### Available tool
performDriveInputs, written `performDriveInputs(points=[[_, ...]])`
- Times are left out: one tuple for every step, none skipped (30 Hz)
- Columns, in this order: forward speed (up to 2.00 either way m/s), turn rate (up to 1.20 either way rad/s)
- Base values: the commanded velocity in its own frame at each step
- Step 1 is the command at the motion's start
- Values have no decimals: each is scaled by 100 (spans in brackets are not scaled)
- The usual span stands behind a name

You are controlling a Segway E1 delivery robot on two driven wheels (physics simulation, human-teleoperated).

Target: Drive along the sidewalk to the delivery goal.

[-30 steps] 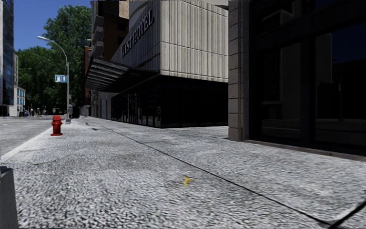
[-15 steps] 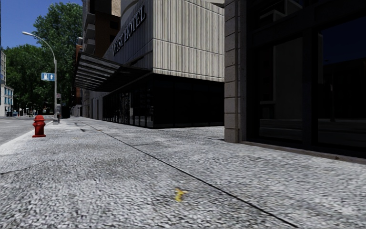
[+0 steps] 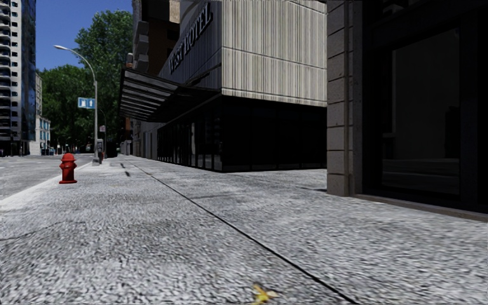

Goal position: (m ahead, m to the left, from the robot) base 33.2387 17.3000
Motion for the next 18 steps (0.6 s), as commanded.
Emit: performDriveInputs(points=[[105,42],[105,46],[105,46],[106,48],[106,48],[106,48],[106,48],[106,48],[106,48],[106,48],[107,48],[109,48],[109,48],[115,48],[191,48],[200,48],[200,48],[200,48]])
